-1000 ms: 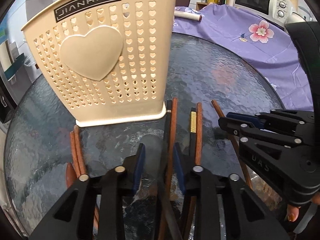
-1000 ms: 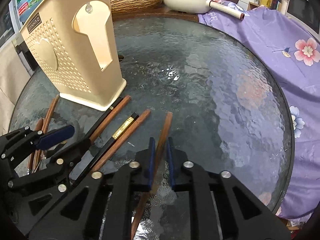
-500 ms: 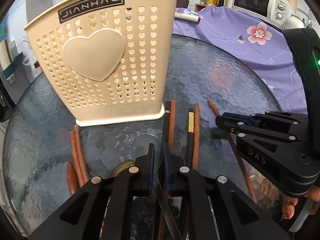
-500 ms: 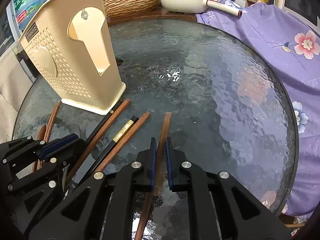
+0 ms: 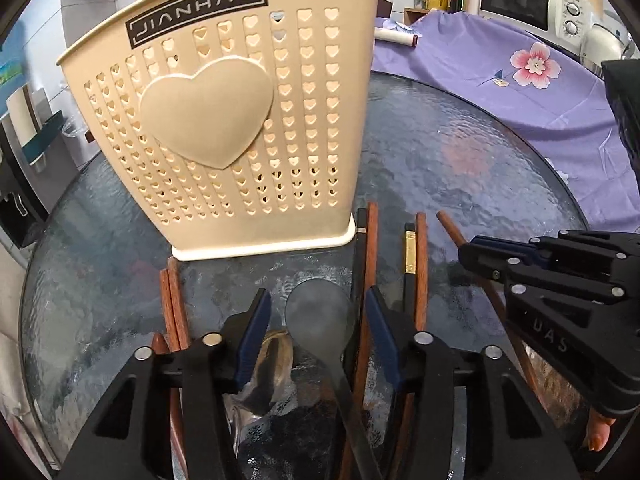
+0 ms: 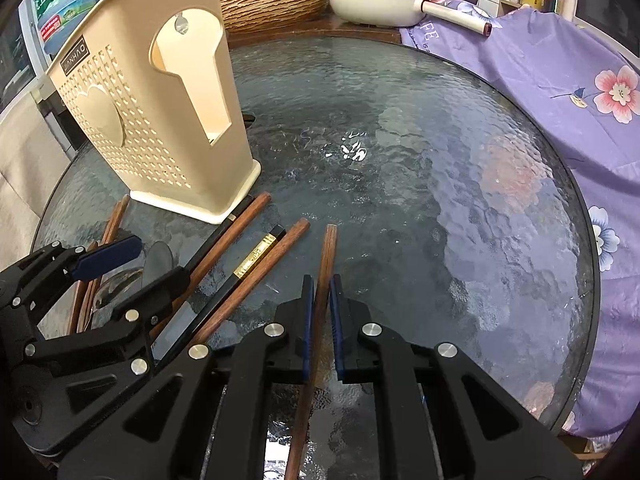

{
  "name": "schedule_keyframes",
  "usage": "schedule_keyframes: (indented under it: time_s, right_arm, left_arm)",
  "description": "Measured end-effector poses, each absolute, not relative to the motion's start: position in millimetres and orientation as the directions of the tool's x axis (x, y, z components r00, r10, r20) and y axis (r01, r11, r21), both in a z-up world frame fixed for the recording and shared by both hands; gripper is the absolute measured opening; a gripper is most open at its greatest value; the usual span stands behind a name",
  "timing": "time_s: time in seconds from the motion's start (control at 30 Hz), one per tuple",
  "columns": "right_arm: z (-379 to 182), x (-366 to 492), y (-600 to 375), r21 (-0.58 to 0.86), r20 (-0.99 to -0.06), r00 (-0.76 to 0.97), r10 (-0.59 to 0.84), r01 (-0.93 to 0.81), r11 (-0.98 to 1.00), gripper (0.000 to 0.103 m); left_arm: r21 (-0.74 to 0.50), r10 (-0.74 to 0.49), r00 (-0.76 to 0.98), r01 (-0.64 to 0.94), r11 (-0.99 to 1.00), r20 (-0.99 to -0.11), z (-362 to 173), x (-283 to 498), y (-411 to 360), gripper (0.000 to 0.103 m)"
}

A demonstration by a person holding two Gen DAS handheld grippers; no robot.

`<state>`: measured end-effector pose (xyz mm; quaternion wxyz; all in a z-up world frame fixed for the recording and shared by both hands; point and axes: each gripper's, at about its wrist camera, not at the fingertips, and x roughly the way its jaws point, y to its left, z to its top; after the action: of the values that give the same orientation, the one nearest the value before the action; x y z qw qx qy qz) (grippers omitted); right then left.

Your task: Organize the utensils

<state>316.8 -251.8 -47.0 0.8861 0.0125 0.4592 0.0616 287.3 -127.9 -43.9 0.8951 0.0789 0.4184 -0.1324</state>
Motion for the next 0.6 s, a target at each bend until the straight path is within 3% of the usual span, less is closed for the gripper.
schedule_keyframes:
  time_s: [0.27, 0.6]
  right_arm:
    - [-47, 315, -250, 0.085, -0.81, 0.572, 0.126, -0.098, 0.992, 0.009]
    - [-46, 314, -249, 0.09, -0.81, 0.572, 0.129, -0.097, 0.991, 0.009]
  left_arm:
    - [0.0, -0.214, 0.597, 0.337, 0.942, -0.773, -44, 285, -137, 0.011]
    - [-0.057, -0.255, 0.594, 0.331, 0.942, -0.763, -41, 282, -129, 0.004]
